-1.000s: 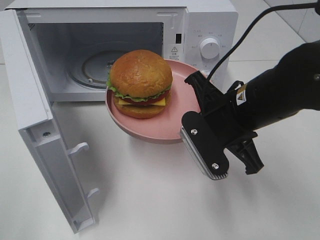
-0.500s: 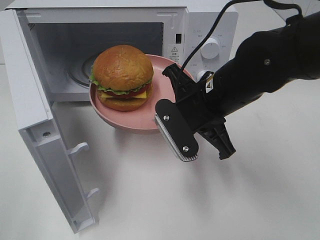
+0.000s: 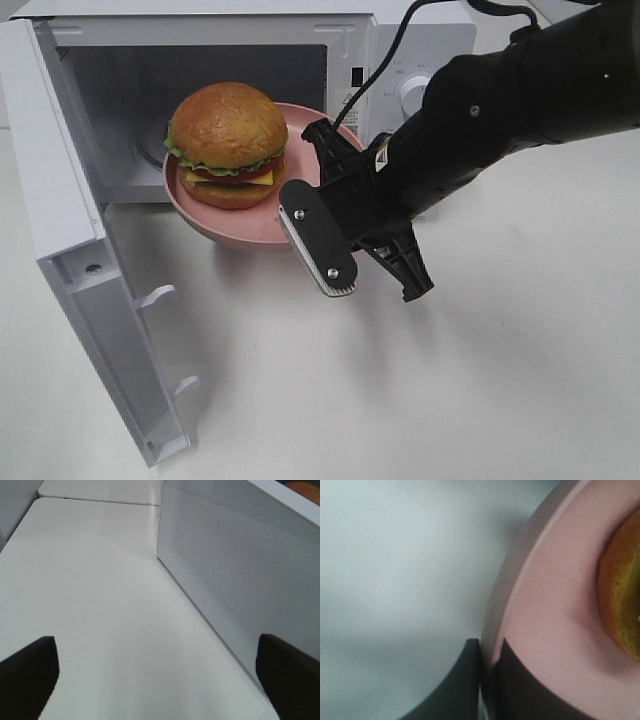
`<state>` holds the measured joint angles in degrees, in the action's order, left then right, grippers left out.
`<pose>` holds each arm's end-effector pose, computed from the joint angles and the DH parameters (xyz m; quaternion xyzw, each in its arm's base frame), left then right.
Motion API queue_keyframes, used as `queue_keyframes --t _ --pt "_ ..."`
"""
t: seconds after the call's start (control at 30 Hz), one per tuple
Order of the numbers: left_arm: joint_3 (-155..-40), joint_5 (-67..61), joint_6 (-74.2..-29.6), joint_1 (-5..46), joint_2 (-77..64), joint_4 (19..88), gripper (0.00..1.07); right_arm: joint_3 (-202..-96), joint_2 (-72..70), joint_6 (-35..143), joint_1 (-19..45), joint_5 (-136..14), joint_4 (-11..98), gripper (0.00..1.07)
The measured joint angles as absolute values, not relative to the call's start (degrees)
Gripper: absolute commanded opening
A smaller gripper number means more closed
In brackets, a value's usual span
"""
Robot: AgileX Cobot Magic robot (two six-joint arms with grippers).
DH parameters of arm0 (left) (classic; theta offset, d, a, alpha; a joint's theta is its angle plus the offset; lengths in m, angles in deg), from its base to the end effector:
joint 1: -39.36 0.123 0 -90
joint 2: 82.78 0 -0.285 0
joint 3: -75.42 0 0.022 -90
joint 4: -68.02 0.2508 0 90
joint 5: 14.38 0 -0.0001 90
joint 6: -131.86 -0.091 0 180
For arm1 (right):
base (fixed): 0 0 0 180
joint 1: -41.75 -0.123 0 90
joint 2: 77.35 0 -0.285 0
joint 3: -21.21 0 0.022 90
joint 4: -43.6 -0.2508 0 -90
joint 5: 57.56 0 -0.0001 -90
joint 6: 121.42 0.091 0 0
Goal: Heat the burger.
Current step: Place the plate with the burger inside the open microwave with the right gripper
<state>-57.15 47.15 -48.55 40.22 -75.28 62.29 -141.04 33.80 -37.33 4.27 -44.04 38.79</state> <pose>-0.0086 -0.0081 0.2820 -0.0005 0.8491 -0.0441 0.5264 0.2904 0.2249 0.1763 -0.8547 0.4068 -0.1375 0.2918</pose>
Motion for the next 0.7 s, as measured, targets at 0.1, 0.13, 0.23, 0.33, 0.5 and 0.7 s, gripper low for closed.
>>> queue_keyframes --t 0.1,0.13,0.23,0.33,0.5,0.7 --pt "-57.2 47.2 -48.5 40.2 -75.3 62.3 1.00 -142.8 35.3 -37.0 4.3 -43.4 38.8 0.00" --pt "-57.2 47.2 -48.5 40.2 -75.3 62.3 1.00 -143.3 35.8 -36.8 4.3 -43.2 38.8 0.00" --pt "-57.2 47.2 -48.5 40.2 -75.3 62.3 1.00 -144.3 36.5 -36.4 4.3 -42.8 38.8 0.00" --pt "-57.2 47.2 -48.5 40.2 -75.3 62.3 1.00 -145.9 37.6 -36.0 4.0 -42.6 38.8 0.00" --pt "-57.2 47.2 -48.5 40.2 -75.3 62.3 1.00 -149.8 40.1 -33.9 3.8 -41.9 38.8 0.00" --pt "-57.2 47.2 -48.5 40.2 -75.3 62.3 1.00 -153.4 42.7 -31.6 3.7 -41.5 39.5 0.00"
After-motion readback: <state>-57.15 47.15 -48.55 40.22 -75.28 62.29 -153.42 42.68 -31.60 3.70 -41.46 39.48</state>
